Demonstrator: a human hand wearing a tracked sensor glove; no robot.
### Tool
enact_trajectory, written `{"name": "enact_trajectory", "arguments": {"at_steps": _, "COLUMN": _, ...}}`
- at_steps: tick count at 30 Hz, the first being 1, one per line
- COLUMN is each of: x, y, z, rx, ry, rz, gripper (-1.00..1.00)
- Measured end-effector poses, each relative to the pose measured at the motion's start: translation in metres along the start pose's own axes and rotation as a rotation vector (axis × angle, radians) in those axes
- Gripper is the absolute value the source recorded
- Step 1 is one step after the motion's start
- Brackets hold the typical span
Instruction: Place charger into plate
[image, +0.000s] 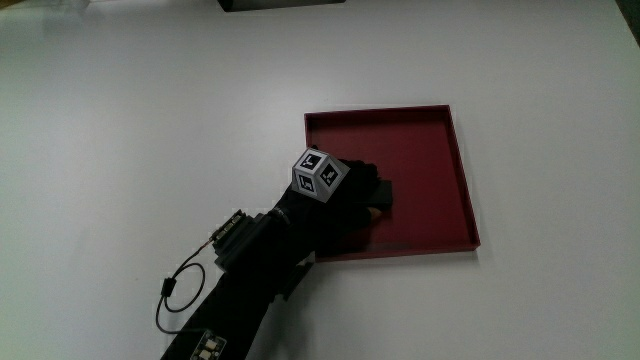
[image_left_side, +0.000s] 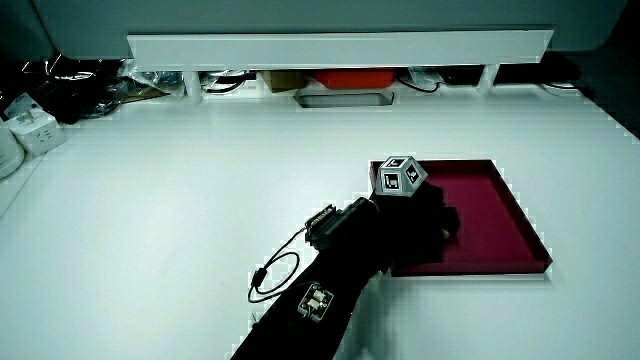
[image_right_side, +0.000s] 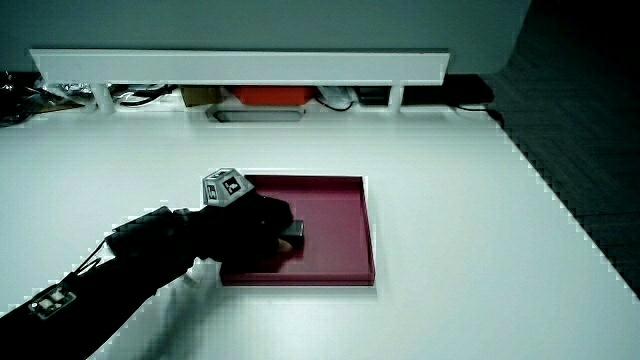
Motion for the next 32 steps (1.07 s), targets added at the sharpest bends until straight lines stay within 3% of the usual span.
{"name": "enact_trajectory", "arguments": {"at_steps": 5, "x": -0.006, "y": -0.002, "z": -0.002, "rx": 0.004, "ry": -0.036, "rz": 0.009, "gripper": -0.40}}
{"name": "enact_trajectory", "arguments": {"at_steps": 12, "x": -0.005, "y": -0.016, "z": 0.025, "rx": 0.045, "ry": -0.095, "rz": -0.054, "gripper": -0.75}}
{"name": "enact_trajectory", "arguments": {"at_steps": 14, "x": -0.014, "y": -0.019, "z": 0.030, "rx": 0.078, "ry": -0.149, "rz": -0.147, "gripper": -0.85}}
{"name": "enact_trajectory", "arguments": {"at_steps": 15, "x": -0.018, "y": -0.021, "z": 0.031, "rx": 0.052, "ry": -0.214, "rz": -0.123, "gripper": -0.90}}
{"name": "enact_trajectory", "arguments": {"at_steps": 16, "x": -0.019, "y": -0.025, "z": 0.037, "rx": 0.051, "ry": -0.203, "rz": -0.142, "gripper": -0.95}}
{"name": "enact_trajectory", "arguments": {"at_steps": 17, "x": -0.018, "y": -0.030, "z": 0.043, "rx": 0.021, "ry": -0.235, "rz": -0.104, "gripper": -1.00}}
{"name": "enact_trajectory", "arguments": {"at_steps": 18, "x": -0.022, "y": -0.033, "z": 0.044, "rx": 0.005, "ry": -0.281, "rz": -0.109, "gripper": -1.00}}
{"name": "enact_trajectory", "arguments": {"at_steps": 19, "x": -0.023, "y": -0.037, "z": 0.048, "rx": 0.014, "ry": -0.247, "rz": -0.149, "gripper": -1.00}}
{"name": "enact_trajectory", "arguments": {"at_steps": 20, "x": -0.023, "y": -0.042, "z": 0.054, "rx": -0.008, "ry": -0.277, "rz": -0.121, "gripper": -1.00}}
{"name": "enact_trajectory", "arguments": {"at_steps": 21, "x": -0.024, "y": -0.046, "z": 0.058, "rx": 0.003, "ry": -0.239, "rz": -0.139, "gripper": -1.00}}
{"name": "enact_trajectory", "arguments": {"at_steps": 22, "x": -0.027, "y": -0.050, "z": 0.060, "rx": -0.019, "ry": -0.303, "rz": -0.112, "gripper": -1.00}}
{"name": "enact_trajectory", "arguments": {"at_steps": 23, "x": -0.029, "y": -0.053, "z": 0.064, "rx": 0.029, "ry": -0.241, "rz": -0.185, "gripper": -1.00}}
{"name": "enact_trajectory", "arguments": {"at_steps": 24, "x": -0.031, "y": -0.059, "z": 0.067, "rx": -0.013, "ry": -0.339, "rz": -0.125, "gripper": -1.00}}
{"name": "enact_trajectory", "arguments": {"at_steps": 25, "x": -0.032, "y": -0.063, "z": 0.074, "rx": 0.053, "ry": -0.250, "rz": -0.225, "gripper": -1.00}}
{"name": "enact_trajectory", "arguments": {"at_steps": 26, "x": -0.033, "y": -0.070, "z": 0.077, "rx": -0.008, "ry": -0.356, "rz": -0.120, "gripper": -1.00}}
{"name": "enact_trajectory", "arguments": {"at_steps": 27, "x": -0.034, "y": -0.074, "z": 0.081, "rx": 0.028, "ry": -0.327, "rz": -0.171, "gripper": -1.00}}
{"name": "enact_trajectory", "arguments": {"at_steps": 28, "x": -0.029, "y": -0.079, "z": 0.093, "rx": 0.081, "ry": -0.190, "rz": -0.272, "gripper": -1.00}}
{"name": "enact_trajectory", "arguments": {"at_steps": 29, "x": -0.031, "y": -0.083, "z": 0.096, "rx": 0.081, "ry": -0.202, "rz": -0.278, "gripper": -1.00}}
{"name": "enact_trajectory", "arguments": {"at_steps": 30, "x": -0.031, "y": -0.088, "z": 0.102, "rx": 0.116, "ry": -0.174, "rz": -0.295, "gripper": -1.00}}
{"name": "enact_trajectory", "arguments": {"at_steps": 31, "x": -0.042, "y": -0.091, "z": 0.095, "rx": 0.006, "ry": -0.459, "rz": -0.201, "gripper": -1.00}}
{"name": "enact_trajectory", "arguments": {"at_steps": 32, "x": -0.030, "y": -0.103, "z": 0.108, "rx": -0.065, "ry": -0.545, "rz": -0.039, "gripper": -1.00}}
